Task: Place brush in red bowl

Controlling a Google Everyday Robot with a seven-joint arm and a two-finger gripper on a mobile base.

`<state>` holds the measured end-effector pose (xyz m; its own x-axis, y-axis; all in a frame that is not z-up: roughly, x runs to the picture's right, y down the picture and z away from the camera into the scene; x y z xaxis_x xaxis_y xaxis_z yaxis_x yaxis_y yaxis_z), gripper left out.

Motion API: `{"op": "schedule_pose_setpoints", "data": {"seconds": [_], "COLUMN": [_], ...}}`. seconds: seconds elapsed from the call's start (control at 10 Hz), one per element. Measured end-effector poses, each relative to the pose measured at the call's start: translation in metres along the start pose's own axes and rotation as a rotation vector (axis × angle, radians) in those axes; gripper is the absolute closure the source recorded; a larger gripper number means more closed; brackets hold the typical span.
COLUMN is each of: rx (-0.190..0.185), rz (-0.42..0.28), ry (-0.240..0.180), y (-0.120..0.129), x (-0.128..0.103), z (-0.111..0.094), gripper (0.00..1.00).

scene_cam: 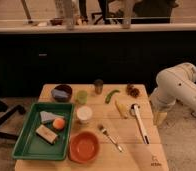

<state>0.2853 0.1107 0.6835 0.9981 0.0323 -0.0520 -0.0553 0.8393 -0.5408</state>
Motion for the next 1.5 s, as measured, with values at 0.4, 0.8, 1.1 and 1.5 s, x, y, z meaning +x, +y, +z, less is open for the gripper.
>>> {"op": "schedule_pose_setpoints", "data": {"seconds": [0.4,0.8,1.1,1.5], "rx": [0.000,0.000,0.000,-0.008], "rz": [0.000,0.000,0.000,0.235], "ry": [0.000,0.000,0.000,-0.047], "y": [0.000,0.000,0.000,-0.013], "x": [0.000,0.000,0.000,-0.001], "z": [0.000,0.000,0.000,0.012], "gripper": [0.20,0.20,0.20,0.20]}}
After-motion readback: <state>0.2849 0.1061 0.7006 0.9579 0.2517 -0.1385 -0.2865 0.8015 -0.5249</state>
